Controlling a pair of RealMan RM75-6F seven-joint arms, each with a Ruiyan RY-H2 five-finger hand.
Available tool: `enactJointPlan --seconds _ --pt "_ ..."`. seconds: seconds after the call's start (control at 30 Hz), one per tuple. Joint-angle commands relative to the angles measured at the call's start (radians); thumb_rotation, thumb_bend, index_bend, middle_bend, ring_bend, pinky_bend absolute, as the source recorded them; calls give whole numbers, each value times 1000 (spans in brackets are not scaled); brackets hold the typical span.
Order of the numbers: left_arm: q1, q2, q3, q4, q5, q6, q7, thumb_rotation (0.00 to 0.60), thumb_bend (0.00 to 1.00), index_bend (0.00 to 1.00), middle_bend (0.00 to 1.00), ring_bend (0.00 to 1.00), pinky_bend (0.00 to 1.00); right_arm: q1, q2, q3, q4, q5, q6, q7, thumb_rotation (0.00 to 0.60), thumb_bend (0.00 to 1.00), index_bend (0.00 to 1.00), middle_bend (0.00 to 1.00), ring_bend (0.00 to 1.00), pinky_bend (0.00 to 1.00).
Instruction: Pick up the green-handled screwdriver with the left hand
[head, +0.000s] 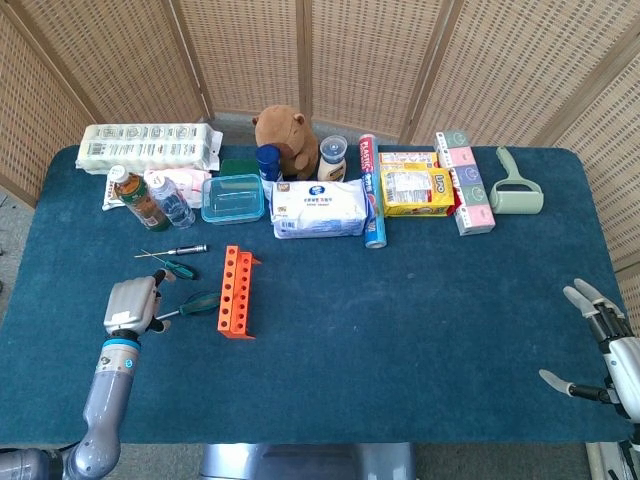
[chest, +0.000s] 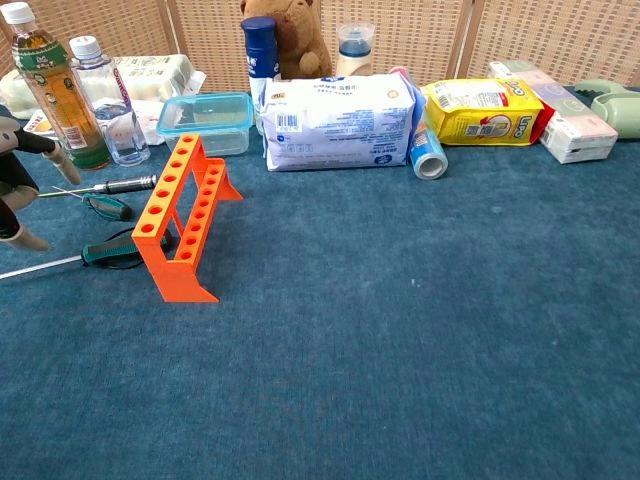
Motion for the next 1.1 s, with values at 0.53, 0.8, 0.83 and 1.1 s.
enactJointPlan --seconds 0.53,0.8,0.83,1.1 --pt "-54 -111 -25 127 -90 -93 -153 600 93 317 874 885 925 0 0 -4 1 -5 1 -4 600 0 0 5 0 0" --pt "-93 -151 -23 156 -123 -82 -130 600 106 324 874 904 954 0 1 -5 3 -3 0 1 600 0 0 7 0 0" --pt "-96 -155 -21 159 -125 -81 -125 600 106 324 874 905 956 1 1 -5 3 -3 0 1 600 0 0 8 0 0" --pt "-118 -196 -13 204 -138 -57 -108 600 133 326 874 909 961 0 5 -3 10 0 5 20 600 0 0 11 0 0"
